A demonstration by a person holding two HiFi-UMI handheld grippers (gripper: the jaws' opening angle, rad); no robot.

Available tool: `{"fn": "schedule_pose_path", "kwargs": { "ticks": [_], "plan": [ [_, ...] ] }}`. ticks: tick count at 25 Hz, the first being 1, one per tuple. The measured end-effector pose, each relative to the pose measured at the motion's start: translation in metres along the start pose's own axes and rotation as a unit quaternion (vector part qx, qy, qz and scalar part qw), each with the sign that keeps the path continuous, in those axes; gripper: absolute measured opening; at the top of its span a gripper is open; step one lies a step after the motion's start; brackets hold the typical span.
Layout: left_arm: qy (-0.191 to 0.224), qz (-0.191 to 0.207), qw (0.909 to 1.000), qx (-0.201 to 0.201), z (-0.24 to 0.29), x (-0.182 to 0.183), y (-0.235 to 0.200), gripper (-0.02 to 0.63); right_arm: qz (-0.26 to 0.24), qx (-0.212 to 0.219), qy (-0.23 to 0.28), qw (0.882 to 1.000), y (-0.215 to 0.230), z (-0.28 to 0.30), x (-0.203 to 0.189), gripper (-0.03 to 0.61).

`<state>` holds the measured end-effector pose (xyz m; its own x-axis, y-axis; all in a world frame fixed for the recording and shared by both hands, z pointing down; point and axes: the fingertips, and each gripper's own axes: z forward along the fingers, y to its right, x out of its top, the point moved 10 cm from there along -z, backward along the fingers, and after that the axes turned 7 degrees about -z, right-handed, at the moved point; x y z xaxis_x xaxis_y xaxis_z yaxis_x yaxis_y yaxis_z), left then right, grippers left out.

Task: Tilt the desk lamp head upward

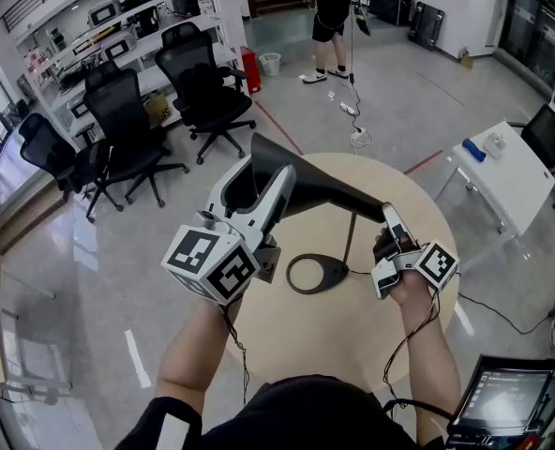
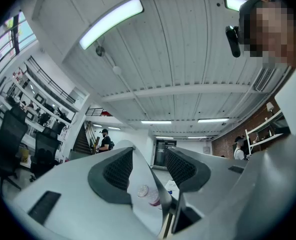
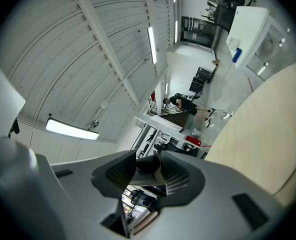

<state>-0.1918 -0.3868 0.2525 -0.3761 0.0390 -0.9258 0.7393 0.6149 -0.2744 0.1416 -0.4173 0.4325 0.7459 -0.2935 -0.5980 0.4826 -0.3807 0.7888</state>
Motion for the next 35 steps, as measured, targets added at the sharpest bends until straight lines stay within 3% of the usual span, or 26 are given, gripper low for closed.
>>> {"fn": "schedule_pose_path", "kwargs": {
  "ticks": [15, 20, 24, 28, 32, 35],
  "plan": [
    [-0.008, -0.006, 1.0000, 0.002, -0.012, -0.016, -0.005, 0.221, -0.044, -0.005, -0.003, 0.999, -0.005, -0.004, 0.003, 0.152],
    [-0.008, -0.010, 0.9998, 0.013, -0.031, -0.023, -0.010, 0.221, -0.110, -0.022, -0.021, 0.993, -0.011, -0.013, 0.001, 0.152],
    [-0.011, -0.027, 0.9994, 0.018, -0.055, -0.031, -0.013, 0.221, -0.127, -0.025, -0.028, 0.991, -0.015, -0.026, -0.007, 0.150],
    [-0.034, -0.047, 0.9977, 0.033, -0.081, -0.057, -0.020, 0.221, -0.149, -0.032, -0.037, 0.988, -0.016, -0.039, -0.015, 0.150],
    [-0.084, -0.077, 0.9924, 0.046, -0.095, -0.094, -0.019, 0.221, -0.172, -0.020, -0.047, 0.984, -0.029, -0.049, -0.019, 0.145],
    [-0.114, -0.102, 0.9873, 0.041, -0.103, -0.123, -0.011, 0.221, -0.186, 0.000, -0.058, 0.981, -0.040, -0.055, -0.024, 0.061]
  ]
}}
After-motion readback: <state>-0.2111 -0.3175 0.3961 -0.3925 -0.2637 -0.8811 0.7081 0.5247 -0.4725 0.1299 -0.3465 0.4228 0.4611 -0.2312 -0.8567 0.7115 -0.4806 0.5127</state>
